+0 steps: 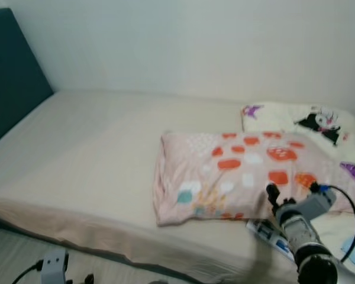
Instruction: Clean up the room
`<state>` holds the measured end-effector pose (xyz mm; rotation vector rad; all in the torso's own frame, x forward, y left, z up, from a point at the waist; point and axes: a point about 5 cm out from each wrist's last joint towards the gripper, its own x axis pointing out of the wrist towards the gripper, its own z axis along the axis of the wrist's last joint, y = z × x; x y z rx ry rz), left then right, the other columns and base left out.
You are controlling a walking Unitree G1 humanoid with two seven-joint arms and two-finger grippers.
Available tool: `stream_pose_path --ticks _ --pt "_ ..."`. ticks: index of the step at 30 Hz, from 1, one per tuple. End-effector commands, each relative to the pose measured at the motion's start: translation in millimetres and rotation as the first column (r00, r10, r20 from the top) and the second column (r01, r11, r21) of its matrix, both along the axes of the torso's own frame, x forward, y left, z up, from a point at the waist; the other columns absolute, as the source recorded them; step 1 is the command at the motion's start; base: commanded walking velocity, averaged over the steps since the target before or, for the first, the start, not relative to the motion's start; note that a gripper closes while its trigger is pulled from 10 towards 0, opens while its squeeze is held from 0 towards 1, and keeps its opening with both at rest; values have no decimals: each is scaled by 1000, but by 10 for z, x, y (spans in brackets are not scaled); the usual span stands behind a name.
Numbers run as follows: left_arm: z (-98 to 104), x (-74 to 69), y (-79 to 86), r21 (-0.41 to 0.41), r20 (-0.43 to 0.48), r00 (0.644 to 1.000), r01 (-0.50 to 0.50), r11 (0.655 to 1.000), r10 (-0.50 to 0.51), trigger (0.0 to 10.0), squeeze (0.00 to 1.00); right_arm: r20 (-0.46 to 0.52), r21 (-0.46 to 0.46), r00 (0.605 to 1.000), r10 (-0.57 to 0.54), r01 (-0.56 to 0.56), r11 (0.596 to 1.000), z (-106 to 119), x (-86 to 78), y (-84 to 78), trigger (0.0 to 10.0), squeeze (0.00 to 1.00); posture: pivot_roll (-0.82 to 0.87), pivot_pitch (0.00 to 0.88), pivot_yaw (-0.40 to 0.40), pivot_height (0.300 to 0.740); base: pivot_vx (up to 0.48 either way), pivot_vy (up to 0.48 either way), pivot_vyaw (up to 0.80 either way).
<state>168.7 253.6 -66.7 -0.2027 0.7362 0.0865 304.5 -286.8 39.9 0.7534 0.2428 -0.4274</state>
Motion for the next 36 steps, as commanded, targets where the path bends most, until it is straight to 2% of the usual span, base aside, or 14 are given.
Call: stream_pose_path --ticks 1,5,11,13,16,18,23,30,34,35,36 --pt "-5 -39 34 0 -4 1000 -10 1000 10 10000 0 5 28 1000 -10 10 1000 -3 -7 -15 10000 0 133 104 56 585 0 0 0" --pt "0 -42 46 2 0 1000 -8 1000 8 10000 0 45 49 999 -20 18 999 57 30 -35 10000 0 138 107 58 570 0 0 0" --pt "25 -52 92 11 18 1000 7 1000 -7 10000 0 180 77 983 -39 25 997 290 153 -115 10000 0 164 124 73 545 0 0 0" --pt "25 -52 92 11 18 1000 7 1000 -7 10000 0 180 77 983 -39 25 997 290 153 -115 10000 0 164 124 73 545 0 0 0" --pt "44 -81 141 22 28 999 23 999 -24 10000 0 285 89 958 -33 8 996 462 238 -144 10000 0 187 136 83 530 0 0 0" --pt "48 -96 158 25 30 999 27 999 -27 10000 0 309 88 951 -23 -5 996 499 262 -136 10000 0 195 140 86 525 0 0 0" --pt "62 -182 244 39 29 999 37 999 -39 10000 0 389 100 920 49 -96 990 577 359 18 10000 0 236 163 99 505 0 0 0" --pt "80 -239 309 50 32 999 41 998 -43 10000 0 420 116 905 63 -123 986 630 420 96 10000 0 256 173 105 490 0 0 0" --pt "97 -311 364 56 37 998 47 997 -50 10000 0 452 126 889 73 -145 981 721 496 163 10000 0 282 192 115 482 0 0 0" --pt "114 -331 377 60 44 997 62 996 -65 10000 0 489 138 868 83 -171 976 828 569 215 10000 0 287 198 118 482 0 0 0" --pt "114 -331 377 60 44 997 62 996 -65 10000 0 489 138 868 83 -171 976 828 569 215 10000 0 287 198 118 482 0 0 0"
